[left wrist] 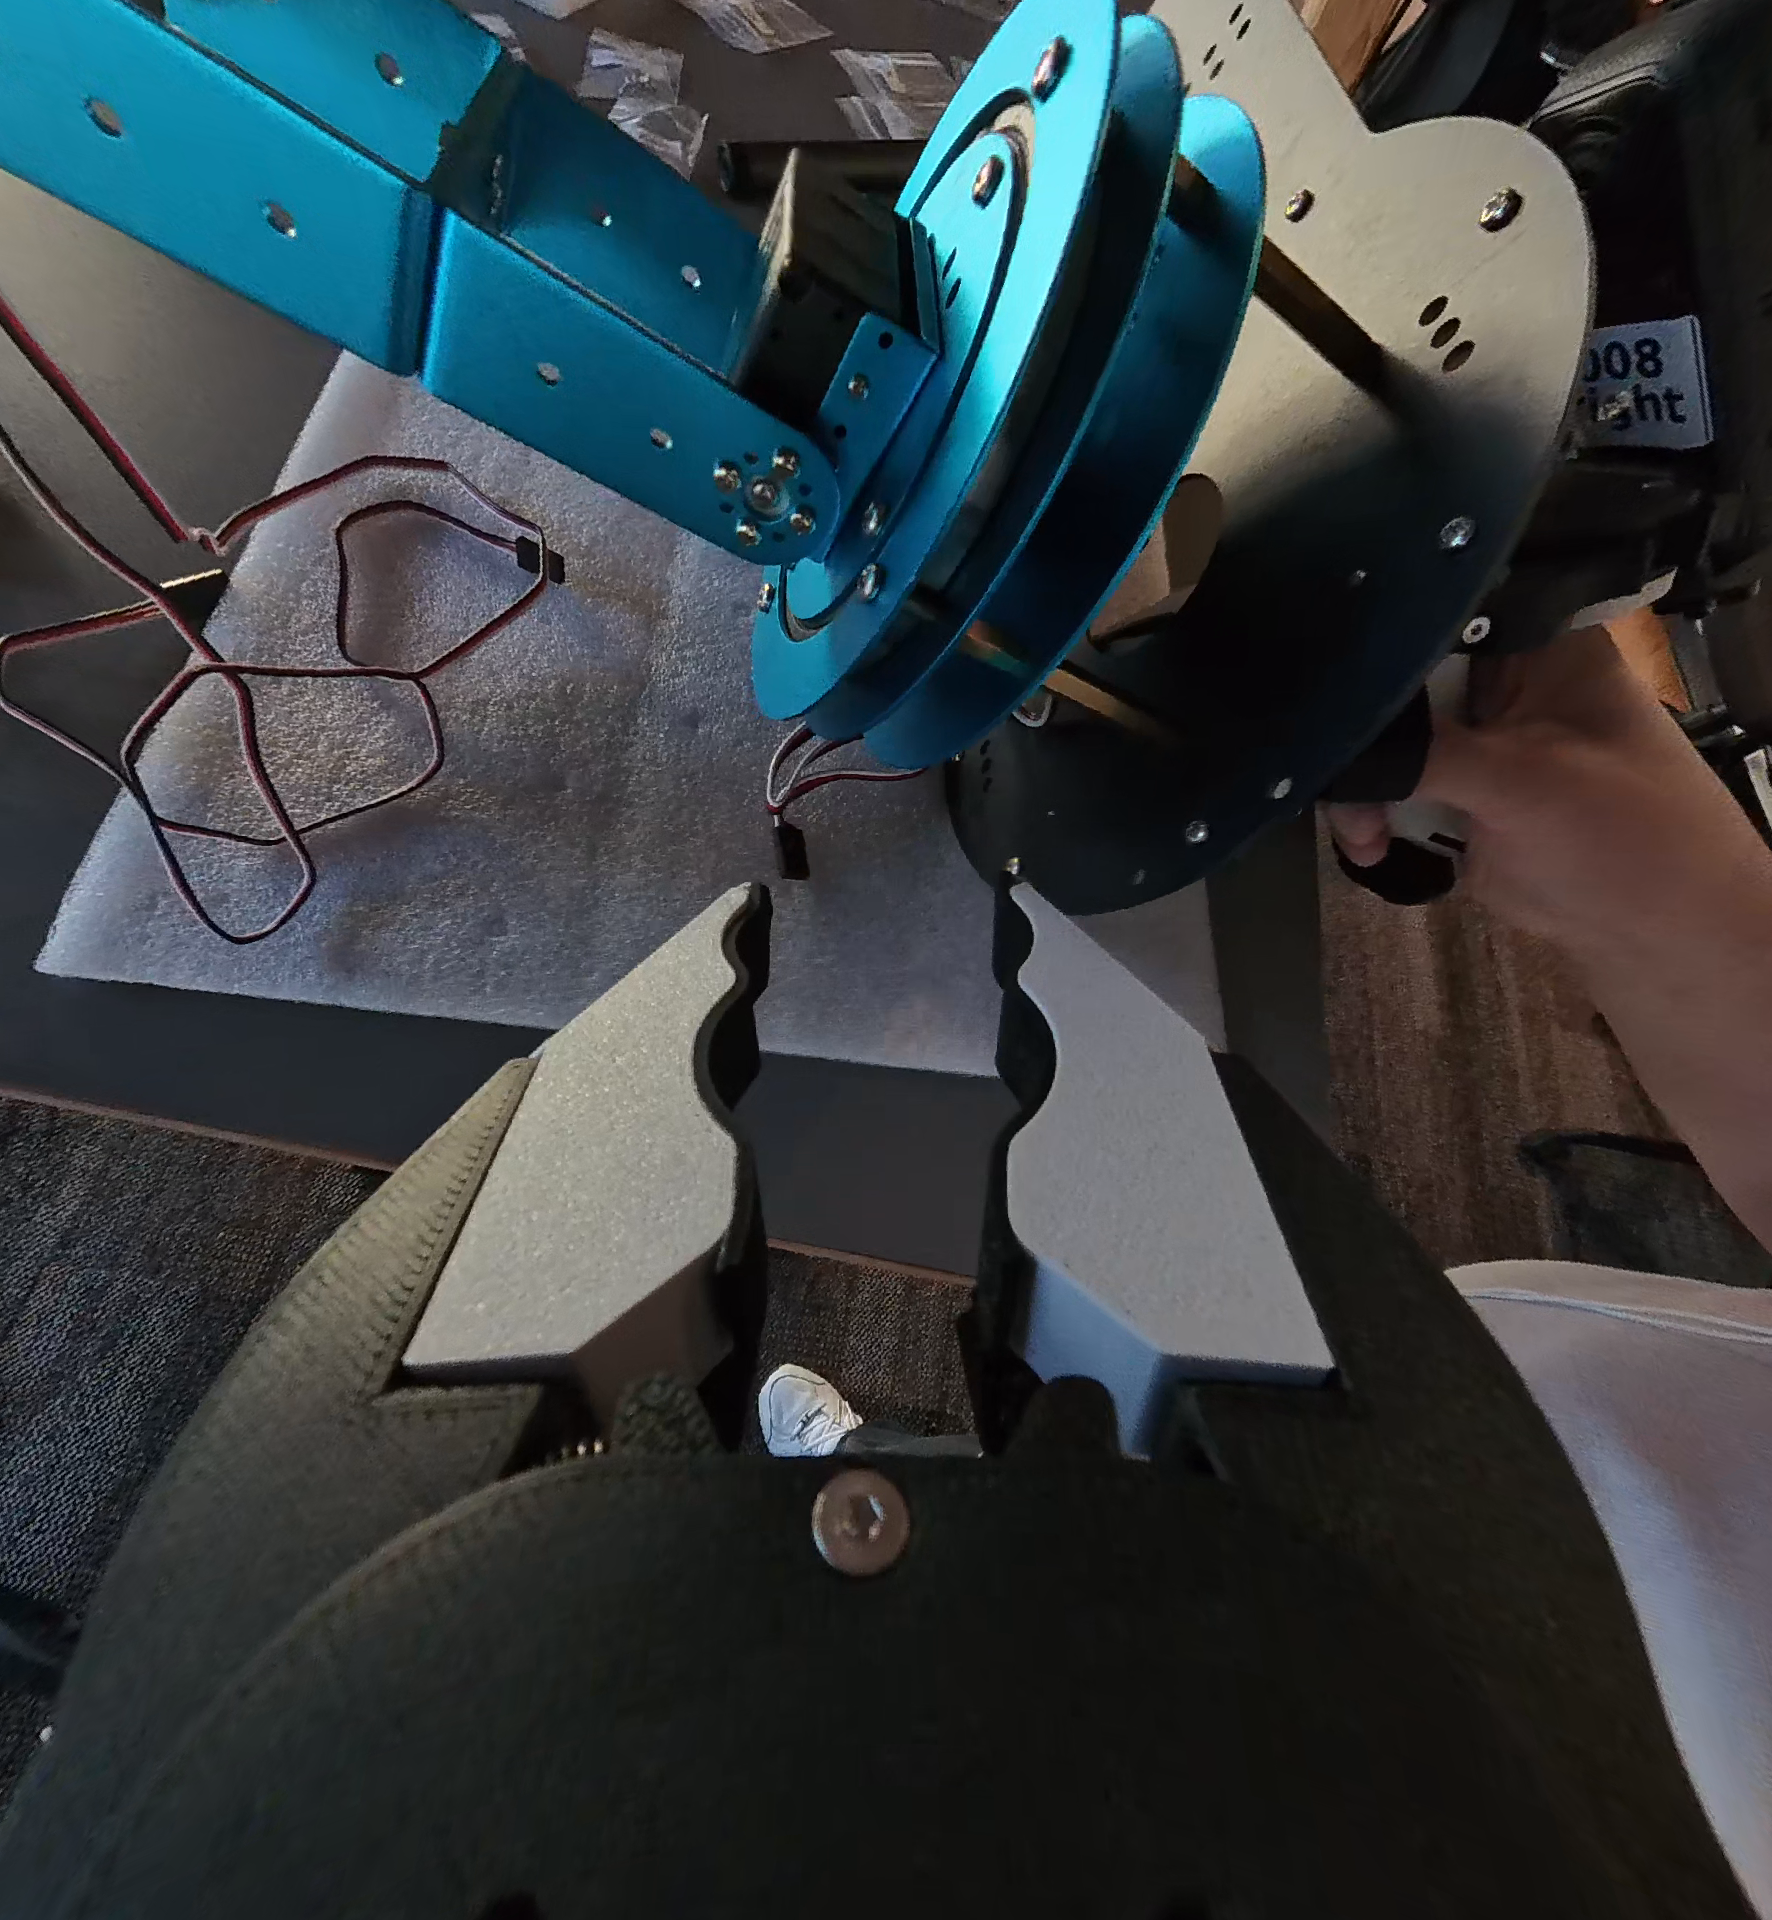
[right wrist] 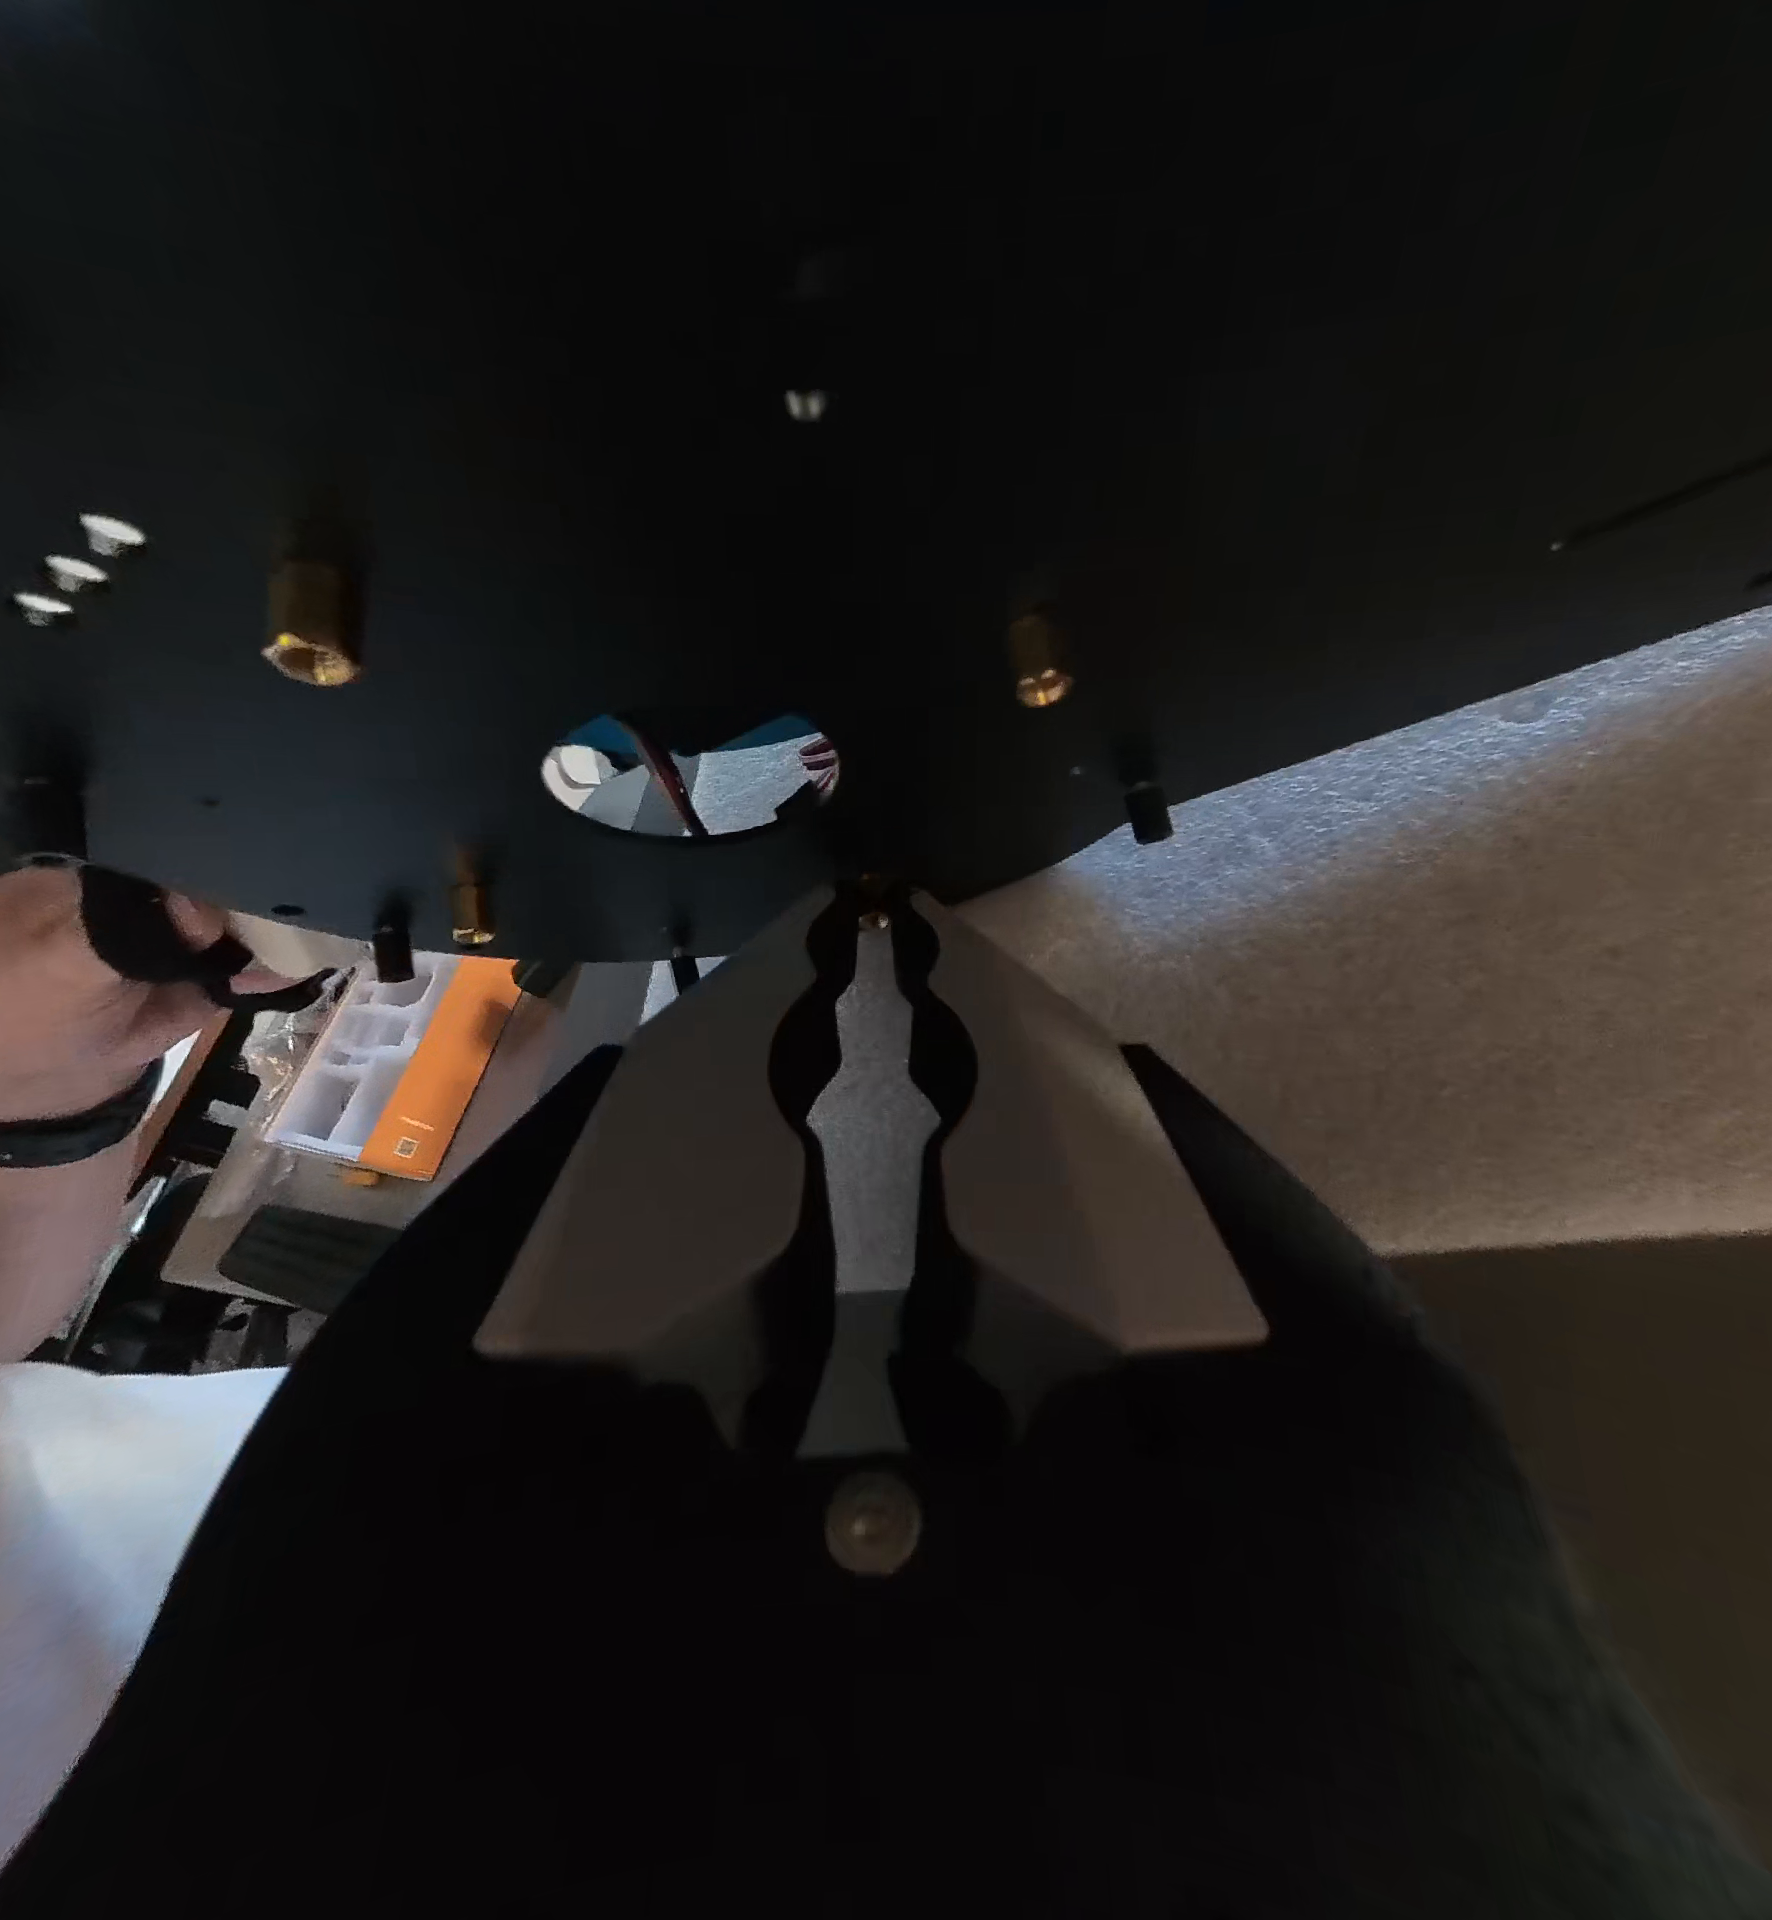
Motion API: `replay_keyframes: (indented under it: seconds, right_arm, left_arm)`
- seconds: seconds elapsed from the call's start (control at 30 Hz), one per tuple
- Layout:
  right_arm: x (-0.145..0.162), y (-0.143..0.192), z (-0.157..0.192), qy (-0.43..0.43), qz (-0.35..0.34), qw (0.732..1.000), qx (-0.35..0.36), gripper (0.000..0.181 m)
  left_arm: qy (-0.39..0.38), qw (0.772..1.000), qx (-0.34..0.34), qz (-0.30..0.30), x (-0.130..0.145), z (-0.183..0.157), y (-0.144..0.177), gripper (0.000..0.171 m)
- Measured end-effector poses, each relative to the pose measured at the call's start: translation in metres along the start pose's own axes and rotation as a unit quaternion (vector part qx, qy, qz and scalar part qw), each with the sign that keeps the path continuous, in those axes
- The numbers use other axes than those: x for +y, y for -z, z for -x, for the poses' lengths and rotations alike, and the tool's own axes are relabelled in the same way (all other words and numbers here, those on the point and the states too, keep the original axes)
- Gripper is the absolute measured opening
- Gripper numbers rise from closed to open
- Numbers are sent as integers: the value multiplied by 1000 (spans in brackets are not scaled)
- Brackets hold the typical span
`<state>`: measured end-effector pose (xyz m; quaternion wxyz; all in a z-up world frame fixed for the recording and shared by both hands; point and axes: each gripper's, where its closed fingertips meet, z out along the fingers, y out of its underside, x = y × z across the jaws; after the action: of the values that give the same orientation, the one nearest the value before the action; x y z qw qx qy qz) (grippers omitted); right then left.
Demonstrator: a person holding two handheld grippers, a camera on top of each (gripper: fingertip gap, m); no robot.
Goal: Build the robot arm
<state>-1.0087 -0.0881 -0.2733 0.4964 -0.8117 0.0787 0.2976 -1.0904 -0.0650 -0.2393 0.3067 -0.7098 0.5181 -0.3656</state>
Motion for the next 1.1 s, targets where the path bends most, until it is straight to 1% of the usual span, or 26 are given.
replay_keyframes:
  seconds: [1.1]
  right_arm:
    - [-3,0,-1,26,-23,999,19,5]
  left_arm:
    - [1,1000,11,-3,1,0,2,39]
